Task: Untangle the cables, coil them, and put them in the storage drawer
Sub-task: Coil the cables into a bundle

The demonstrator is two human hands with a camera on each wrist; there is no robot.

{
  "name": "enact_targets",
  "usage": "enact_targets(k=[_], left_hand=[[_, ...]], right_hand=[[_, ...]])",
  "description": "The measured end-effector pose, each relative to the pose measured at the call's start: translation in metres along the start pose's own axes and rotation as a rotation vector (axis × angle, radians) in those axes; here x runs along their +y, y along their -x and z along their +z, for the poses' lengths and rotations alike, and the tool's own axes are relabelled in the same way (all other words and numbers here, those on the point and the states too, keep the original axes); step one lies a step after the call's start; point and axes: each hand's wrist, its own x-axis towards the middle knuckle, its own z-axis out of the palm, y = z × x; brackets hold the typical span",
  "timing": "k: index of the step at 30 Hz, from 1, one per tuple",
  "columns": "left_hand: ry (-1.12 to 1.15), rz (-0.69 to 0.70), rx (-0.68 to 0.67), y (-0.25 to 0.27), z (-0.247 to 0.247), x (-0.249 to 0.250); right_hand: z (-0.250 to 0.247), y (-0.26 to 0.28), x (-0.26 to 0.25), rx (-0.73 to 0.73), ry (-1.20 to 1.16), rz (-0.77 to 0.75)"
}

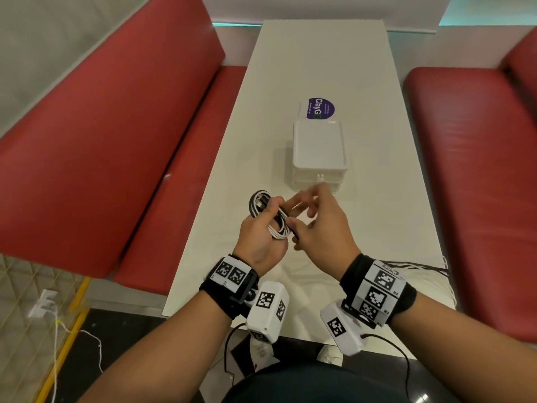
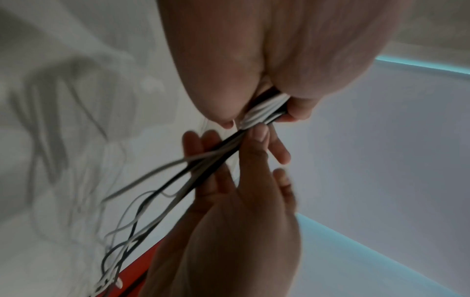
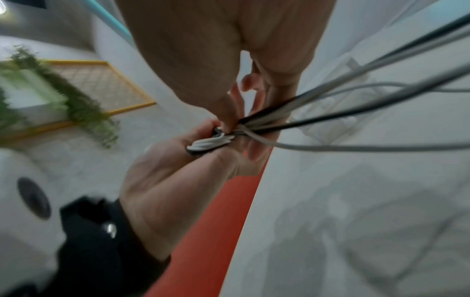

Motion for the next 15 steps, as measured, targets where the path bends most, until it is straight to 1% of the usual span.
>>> enact_targets(k=[2, 3, 4, 7, 9, 11, 13, 15], left_hand=[[-0.006, 0.033, -0.013, 0.000, -0.001, 0.004], [-0.011, 0.056, -0.004, -0.001, -0.001, 0.006], [-0.016, 0.087, 0.020, -0.002, -0.001, 0.009], [-0.079, 0.165, 0.113, -0.010, 0.000, 0.020], [-0.157, 0.173, 0.140, -0.012, 0.003, 0.025], [-0.274, 0.173, 0.160, -0.014, 0.002, 0.026], [-0.442, 0.168, 0.217, -0.017, -0.003, 0.027], [-0.619, 0.159, 0.300, -0.022, -0.013, 0.029]], right_hand=[[-0.005, 0.001, 0.001, -0.072, -0.118, 0.166], [-0.006, 0.001, 0.002, -0.143, -0.128, 0.215], [-0.006, 0.002, 0.004, -0.223, -0.075, 0.220], [0.000, 0.014, 0.011, -0.417, 0.280, 0.060], [0.006, 0.019, 0.013, -0.500, 0.406, -0.023], [0.007, 0.019, 0.015, -0.550, 0.591, -0.121], [0.004, 0.016, 0.013, -0.562, 0.832, -0.234], [0.001, 0.014, 0.010, -0.620, 0.935, -0.242]])
